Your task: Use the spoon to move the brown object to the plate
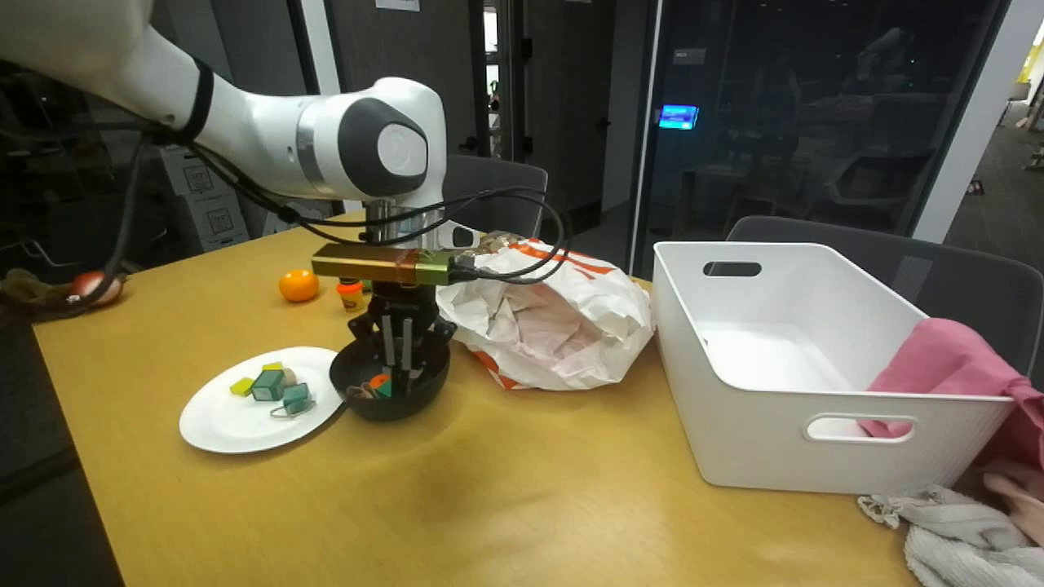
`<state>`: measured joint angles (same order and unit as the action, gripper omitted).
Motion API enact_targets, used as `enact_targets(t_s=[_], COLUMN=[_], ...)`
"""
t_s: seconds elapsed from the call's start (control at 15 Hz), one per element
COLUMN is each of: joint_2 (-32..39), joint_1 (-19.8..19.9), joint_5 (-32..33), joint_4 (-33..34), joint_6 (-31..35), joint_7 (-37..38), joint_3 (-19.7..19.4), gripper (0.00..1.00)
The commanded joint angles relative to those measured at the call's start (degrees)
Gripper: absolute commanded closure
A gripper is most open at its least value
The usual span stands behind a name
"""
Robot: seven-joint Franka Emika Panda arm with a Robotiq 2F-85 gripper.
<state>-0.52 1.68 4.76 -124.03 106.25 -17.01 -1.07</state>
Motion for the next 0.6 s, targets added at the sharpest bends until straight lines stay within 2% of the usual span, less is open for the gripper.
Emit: enact_targets(t_s=[0.0,0.33,0.53], joint_2=[0.2,1.0,1.4], joint_1=[-0.7,-0.5,-0.2], joint_5=[4.3,1.3,-3.0], joint_4=[-0.8,0.1,1.0], joint_6=[2.0,-1.1,-4.1], joint_7=[2.0,-0.3,-3.2], joint_3=[0.5,0.5,0.2], gripper=[0.91,0.92,0.91])
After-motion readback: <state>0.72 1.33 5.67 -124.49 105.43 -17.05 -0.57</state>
